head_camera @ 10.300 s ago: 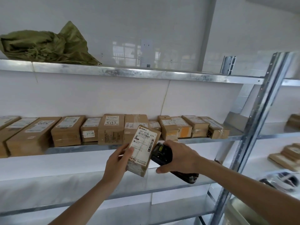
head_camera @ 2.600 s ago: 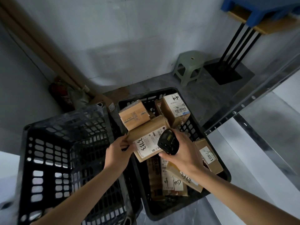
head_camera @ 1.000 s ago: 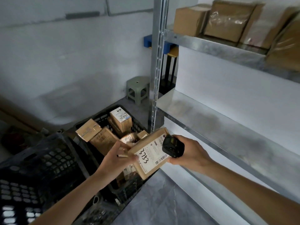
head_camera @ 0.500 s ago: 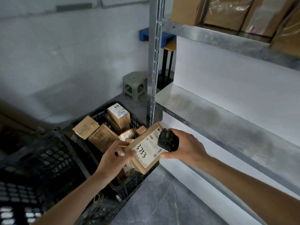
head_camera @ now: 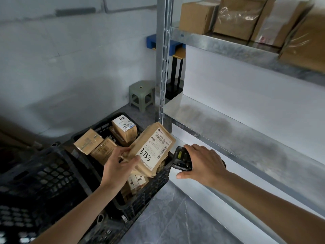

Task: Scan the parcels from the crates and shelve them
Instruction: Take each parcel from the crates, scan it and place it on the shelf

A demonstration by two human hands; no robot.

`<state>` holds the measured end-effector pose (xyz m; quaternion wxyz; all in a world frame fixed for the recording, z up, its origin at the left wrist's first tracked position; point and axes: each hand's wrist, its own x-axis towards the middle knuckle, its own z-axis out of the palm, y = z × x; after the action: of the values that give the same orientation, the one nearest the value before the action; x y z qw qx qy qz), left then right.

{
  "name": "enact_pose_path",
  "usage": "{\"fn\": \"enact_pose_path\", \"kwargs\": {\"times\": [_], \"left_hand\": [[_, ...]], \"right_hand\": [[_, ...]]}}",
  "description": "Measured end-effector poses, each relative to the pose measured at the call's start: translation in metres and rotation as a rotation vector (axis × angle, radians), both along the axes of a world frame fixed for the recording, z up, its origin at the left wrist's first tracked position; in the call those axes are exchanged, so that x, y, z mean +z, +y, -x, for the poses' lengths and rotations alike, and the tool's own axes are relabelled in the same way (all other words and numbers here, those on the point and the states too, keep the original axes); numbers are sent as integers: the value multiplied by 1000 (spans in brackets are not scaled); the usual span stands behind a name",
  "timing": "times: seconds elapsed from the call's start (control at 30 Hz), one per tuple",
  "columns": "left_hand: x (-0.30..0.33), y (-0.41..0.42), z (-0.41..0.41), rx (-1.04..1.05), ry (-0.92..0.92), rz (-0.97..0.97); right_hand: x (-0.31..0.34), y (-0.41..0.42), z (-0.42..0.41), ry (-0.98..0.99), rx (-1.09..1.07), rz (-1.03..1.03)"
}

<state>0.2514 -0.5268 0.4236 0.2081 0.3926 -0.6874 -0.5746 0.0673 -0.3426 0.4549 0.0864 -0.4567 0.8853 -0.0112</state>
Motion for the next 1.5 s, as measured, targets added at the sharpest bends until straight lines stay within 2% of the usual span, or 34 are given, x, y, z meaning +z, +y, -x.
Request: {"fn": "enact_pose_path", "kwargs": {"times": [0.3, 0.57, 1.17, 1.3, 1.43, 1.5], "left_hand": [[1, 1, 2, 35, 24, 3], [-2, 1, 5, 59, 31, -8], [-8, -1, 20, 49, 3, 31], [-9, 0, 29, 50, 9, 15], [-10, 6, 49, 6, 52, -87], [-8, 9, 63, -21, 74, -133]], "right_hand": [[0, 11, 3, 121, -78, -115], [-2, 18, 7, 144, -102, -159], [-2, 18, 21, 68, -152, -119], [0, 17, 22, -47, -166, -34], [-1, 11, 17, -277, -219, 219], [-4, 6, 16, -328, -223, 332]]}}
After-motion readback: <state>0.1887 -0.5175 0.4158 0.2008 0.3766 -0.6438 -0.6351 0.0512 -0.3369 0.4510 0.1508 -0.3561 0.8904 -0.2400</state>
